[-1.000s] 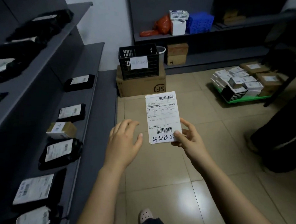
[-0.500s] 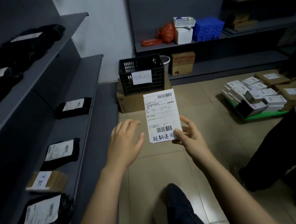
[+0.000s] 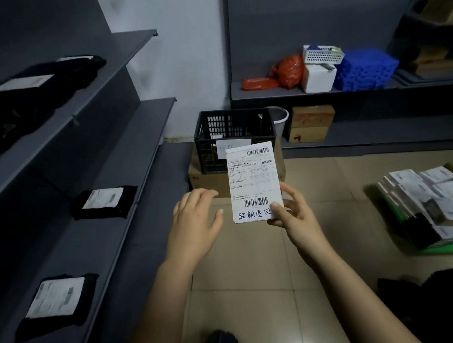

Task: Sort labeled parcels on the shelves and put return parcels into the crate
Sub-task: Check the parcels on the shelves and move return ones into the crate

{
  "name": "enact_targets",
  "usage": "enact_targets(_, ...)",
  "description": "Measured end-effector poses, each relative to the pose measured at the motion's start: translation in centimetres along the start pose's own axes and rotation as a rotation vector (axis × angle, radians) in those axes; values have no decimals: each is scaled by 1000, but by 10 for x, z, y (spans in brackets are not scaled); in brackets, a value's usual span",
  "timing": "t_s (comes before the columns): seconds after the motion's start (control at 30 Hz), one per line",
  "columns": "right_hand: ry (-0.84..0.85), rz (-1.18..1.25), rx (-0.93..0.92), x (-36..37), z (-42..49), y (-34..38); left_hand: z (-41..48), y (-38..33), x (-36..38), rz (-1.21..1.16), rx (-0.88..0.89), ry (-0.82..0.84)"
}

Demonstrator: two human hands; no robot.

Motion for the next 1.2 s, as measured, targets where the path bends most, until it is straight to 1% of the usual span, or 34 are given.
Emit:
enact_targets(0.17, 5, -15, 15, 11, 78, -9, 71, 25, 31, 0, 8, 22)
enact_targets(0.27, -19, -17, -6, 24, 135, -12, 129, 48, 49, -9, 34, 20)
enact_targets(0.5, -107, 6, -41, 71, 271, -5, 280, 102, 70, -4, 125, 39)
enact_targets(0.67, -124, 3, -30, 104, 344, -6, 363, 134, 85, -26, 175, 33)
enact_targets(0.93, -109, -55, 33, 115, 467, -28, 456, 176, 140, -50, 140, 80)
enact_targets(1.2, -9, -44, 106, 97, 638, -54, 592, 200, 229, -10, 42, 156)
Point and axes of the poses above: each hand's wrist, its own z-axis towards the middle knuckle, its own x-axis out of the palm, y = z × x, the point moved 2 cm from there along z, towards the middle knuckle, and after that the axes turned 3 degrees about -x, right-handed, at the moved point
